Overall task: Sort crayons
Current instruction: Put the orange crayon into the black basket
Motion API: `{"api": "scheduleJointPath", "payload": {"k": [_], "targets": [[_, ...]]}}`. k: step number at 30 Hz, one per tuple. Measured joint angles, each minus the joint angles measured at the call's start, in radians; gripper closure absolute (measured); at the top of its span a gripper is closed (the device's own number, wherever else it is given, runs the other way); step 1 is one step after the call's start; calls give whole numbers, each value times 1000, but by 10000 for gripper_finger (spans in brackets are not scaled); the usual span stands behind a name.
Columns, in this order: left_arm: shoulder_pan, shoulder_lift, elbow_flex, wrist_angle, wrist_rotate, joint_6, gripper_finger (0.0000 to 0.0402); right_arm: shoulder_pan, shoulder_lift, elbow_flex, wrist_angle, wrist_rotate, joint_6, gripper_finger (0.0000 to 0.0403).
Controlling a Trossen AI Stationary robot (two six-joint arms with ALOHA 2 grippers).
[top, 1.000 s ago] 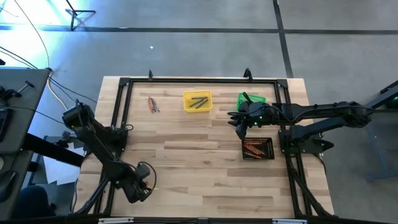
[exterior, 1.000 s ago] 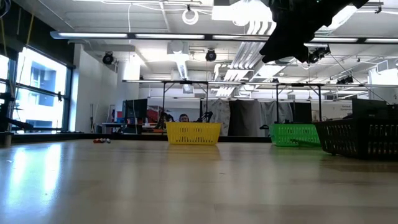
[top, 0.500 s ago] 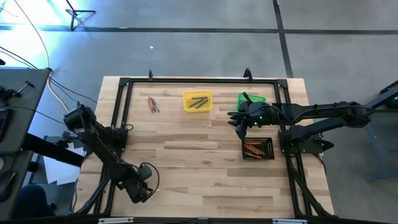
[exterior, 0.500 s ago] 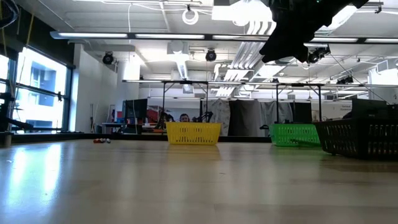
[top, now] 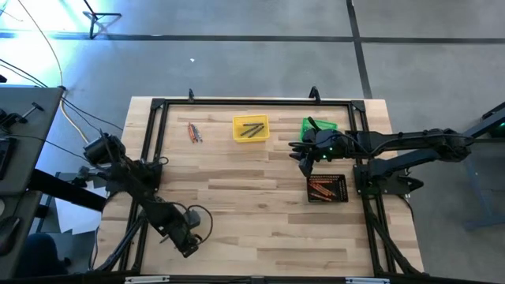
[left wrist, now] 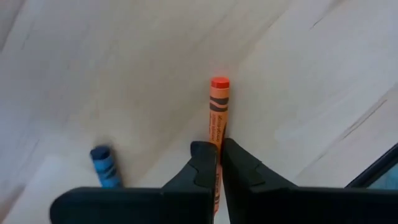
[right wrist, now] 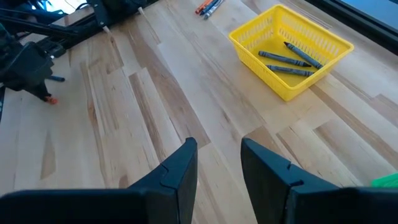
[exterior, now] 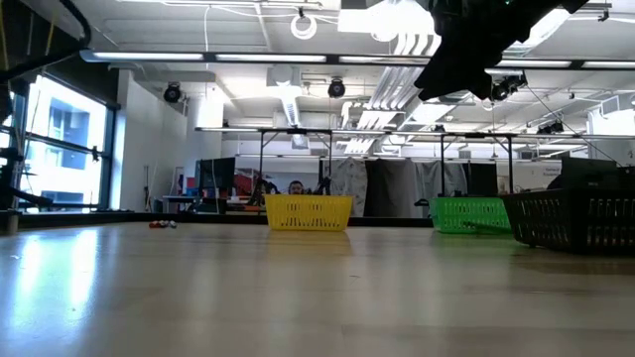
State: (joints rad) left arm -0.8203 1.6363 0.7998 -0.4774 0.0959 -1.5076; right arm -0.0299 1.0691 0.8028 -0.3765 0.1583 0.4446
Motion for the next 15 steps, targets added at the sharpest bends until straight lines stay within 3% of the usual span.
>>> {"api": "scheduleJointPath", "payload": {"k": [15], "targets": [[174, 0, 1, 18, -32, 374, 401, 0, 0, 0, -132, -9, 9, 284]]}}
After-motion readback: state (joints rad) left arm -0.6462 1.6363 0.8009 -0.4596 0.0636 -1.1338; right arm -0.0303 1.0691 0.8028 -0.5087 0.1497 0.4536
